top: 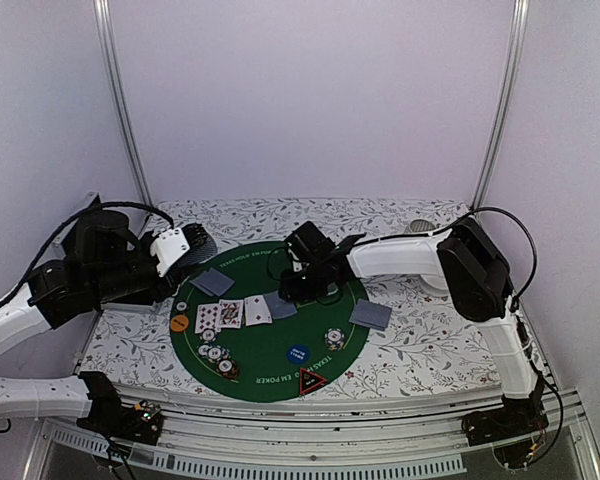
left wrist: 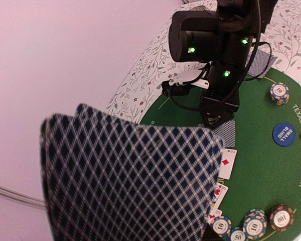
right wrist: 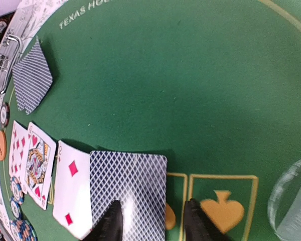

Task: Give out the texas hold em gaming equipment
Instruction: Pick up the poker card from the face-down deck piles.

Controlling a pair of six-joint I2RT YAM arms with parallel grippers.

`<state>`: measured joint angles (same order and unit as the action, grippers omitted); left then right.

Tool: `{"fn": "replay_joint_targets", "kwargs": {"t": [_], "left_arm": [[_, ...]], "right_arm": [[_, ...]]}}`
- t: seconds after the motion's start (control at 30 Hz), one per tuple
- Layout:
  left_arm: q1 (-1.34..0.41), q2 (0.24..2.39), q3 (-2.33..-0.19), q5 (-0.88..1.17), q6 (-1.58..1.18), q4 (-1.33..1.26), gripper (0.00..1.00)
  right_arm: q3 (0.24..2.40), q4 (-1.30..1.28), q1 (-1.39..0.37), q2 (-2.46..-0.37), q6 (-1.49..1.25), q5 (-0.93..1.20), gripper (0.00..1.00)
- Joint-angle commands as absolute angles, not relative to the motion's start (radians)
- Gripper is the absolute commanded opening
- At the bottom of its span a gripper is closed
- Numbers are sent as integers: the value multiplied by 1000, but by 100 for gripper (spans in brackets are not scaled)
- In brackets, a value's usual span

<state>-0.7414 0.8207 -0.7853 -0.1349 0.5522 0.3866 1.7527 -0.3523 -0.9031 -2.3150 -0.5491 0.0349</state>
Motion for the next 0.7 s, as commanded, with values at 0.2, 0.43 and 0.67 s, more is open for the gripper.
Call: {"fn": "replay_joint_targets", "kwargs": {"t": [0.2, 0.43, 0.67], "left_arm": [[-751, 806, -779, -84, 574, 374, 37], [-753, 814, -787, -78, 571, 377, 37], [-753, 816, -792, -73, 568, 379, 37]], "right_arm": [[1675, 7, -918, -1943, -277, 535, 99], [1830, -33, -1015, -2002, -189, 513, 99], [1969, -153, -1045, -2102, -136, 462, 99]]}}
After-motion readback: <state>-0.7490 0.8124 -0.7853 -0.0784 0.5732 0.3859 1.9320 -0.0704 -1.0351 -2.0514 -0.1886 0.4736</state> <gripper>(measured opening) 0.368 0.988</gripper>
